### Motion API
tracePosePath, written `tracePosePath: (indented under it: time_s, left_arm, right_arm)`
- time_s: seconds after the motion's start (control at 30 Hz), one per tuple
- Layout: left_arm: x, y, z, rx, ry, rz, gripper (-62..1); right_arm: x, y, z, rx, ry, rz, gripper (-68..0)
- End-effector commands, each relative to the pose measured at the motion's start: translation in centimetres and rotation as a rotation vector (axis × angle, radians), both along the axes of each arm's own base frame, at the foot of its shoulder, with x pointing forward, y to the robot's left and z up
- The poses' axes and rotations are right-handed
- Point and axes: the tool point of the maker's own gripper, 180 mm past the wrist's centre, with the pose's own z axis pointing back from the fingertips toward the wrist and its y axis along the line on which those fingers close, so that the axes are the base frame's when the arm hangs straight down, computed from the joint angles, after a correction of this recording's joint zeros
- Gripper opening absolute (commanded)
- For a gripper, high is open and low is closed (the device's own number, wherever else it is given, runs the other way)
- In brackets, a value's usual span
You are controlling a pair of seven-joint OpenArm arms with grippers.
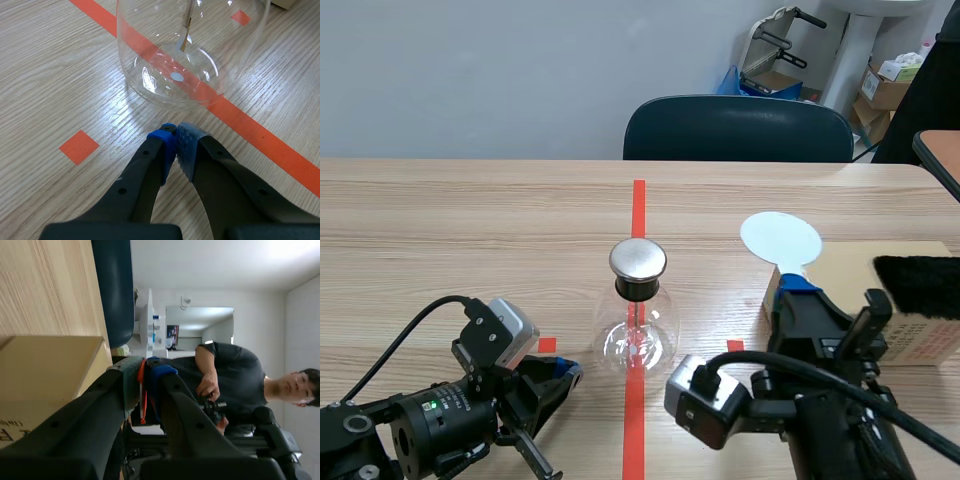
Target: Do the electroscope experiment
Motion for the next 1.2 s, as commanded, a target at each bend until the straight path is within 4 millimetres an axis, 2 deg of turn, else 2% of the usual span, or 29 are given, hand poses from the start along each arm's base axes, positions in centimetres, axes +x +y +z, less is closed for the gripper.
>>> tracePosePath:
  time_s: [0.0,0.17,1.17]
  left_arm:
    - [-0.02,-0.27,0.43,-0.017,-0.011,0.001,-58.2]
    - [-0.02,-0.29,0.44,-0.017,-0.011,0.001,-58.2]
    - [-0.02,-0.39,0.46,-0.019,-0.010,0.001,-58.2]
  right_arm:
    - [0.51,-0.69,0.95,-0.004,-0.037,-0.020,-66.5]
    - [0.53,-1.55,0.95,-0.002,-0.036,-0.069,-66.5]
    - [0.53,-1.53,0.95,-0.002,-0.036,-0.068,-66.5]
